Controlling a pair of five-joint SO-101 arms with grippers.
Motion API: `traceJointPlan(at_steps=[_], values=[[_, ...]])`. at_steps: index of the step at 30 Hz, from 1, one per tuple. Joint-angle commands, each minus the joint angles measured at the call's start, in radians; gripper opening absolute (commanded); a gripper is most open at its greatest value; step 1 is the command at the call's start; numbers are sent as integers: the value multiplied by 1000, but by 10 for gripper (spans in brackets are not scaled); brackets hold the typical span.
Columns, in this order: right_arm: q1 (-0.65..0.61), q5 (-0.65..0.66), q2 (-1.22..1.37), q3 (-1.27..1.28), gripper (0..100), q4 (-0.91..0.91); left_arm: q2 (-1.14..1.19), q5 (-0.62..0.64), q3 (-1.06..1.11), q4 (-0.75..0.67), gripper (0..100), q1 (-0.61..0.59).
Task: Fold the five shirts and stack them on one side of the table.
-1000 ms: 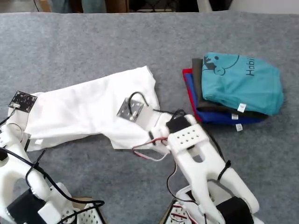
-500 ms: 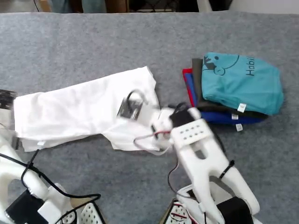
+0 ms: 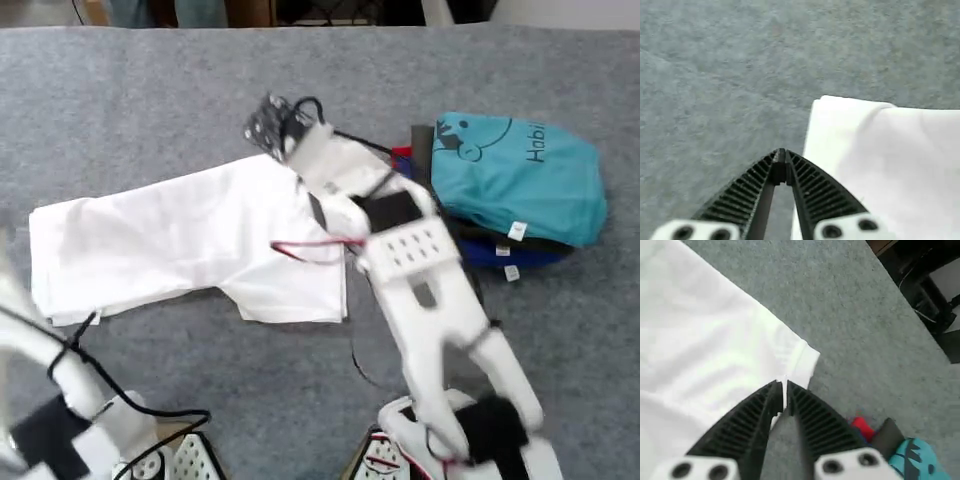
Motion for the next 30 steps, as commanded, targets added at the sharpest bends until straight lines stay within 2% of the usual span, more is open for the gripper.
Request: traceJointPlan(at_steps=[1,5,14,23,30], values=[[-12,-107,214,-200,21,-38,120,160,-36,-97,30,74],[2,-164,447,-390,21,-38,285,262,-64,-184,30,70],[92,-158,854,-739,21,55,569,261,-105,-293,30,61],[153,-153,1095,-1058,21,227,563,264,-128,-318,30,21],[147,-153,1130,-1337,21,433,534,267,-147,-285,29,21]])
